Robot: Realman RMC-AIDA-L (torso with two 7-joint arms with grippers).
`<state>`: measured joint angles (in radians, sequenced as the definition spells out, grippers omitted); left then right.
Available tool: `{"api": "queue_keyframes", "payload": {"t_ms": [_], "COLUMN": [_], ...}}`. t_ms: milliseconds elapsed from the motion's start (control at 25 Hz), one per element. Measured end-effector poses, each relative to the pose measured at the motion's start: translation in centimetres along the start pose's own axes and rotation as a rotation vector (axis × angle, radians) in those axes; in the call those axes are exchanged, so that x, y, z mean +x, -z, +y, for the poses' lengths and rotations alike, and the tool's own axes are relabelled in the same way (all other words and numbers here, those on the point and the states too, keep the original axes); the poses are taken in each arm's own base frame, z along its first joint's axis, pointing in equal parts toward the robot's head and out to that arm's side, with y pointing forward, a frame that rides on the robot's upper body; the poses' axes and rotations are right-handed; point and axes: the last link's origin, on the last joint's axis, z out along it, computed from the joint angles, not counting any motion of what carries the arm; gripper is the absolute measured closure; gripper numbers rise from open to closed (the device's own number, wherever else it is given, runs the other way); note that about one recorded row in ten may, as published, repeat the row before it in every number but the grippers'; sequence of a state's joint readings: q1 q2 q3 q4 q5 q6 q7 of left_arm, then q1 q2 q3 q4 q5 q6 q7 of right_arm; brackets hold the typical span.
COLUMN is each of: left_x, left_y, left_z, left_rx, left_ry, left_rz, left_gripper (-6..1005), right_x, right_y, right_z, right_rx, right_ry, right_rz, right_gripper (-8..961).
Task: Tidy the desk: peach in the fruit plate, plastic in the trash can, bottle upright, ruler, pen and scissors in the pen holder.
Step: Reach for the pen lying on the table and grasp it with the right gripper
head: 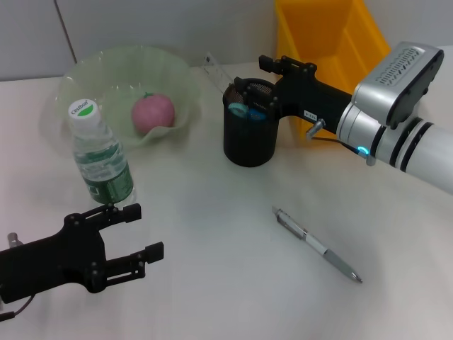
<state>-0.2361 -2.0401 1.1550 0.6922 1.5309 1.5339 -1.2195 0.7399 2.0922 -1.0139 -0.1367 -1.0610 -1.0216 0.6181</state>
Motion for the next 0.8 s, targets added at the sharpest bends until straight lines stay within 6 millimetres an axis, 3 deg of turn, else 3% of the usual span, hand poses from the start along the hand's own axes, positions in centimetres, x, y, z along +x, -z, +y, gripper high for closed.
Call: {"api": "queue_keyframes", "payload": {"t_ms": [240, 480, 560, 640, 800], "left_x": [0.0, 0.1, 0.1, 0.1, 0.1], "left_y": [0.0, -0.1, -0.1, -0.1, -0.1], "left_z": [0.0, 0.0, 0.0, 0.0, 0.0], "left_rx": [-0.001, -0.002, -0.002, -0.006, -0.007], "left_ry": [0.000, -0.001, -0.001, -0.006, -0.012], "left_rz": [0.000, 0.001, 0.001, 0.001, 0.002], "left_gripper": [197, 197, 197, 197, 197], "right_x": [-0.5, -1.6, -1.7, -2.0, -2.3], "right_y": [1.1, 4.5, 5.0, 7.0, 8.5], "right_z": [0.1, -1.1, -1.4, -2.0, -1.7], "right_rx": [-0.012, -0.023, -0.022, -0.056, -0.108], "right_ry": [-0.022, -0.113, -0.138, -0.212, -0.224], "right_rz": [-0.072, -0.191, -0.195, -0.174, -0.164], "right_gripper": [344, 335, 276, 217, 180]}}
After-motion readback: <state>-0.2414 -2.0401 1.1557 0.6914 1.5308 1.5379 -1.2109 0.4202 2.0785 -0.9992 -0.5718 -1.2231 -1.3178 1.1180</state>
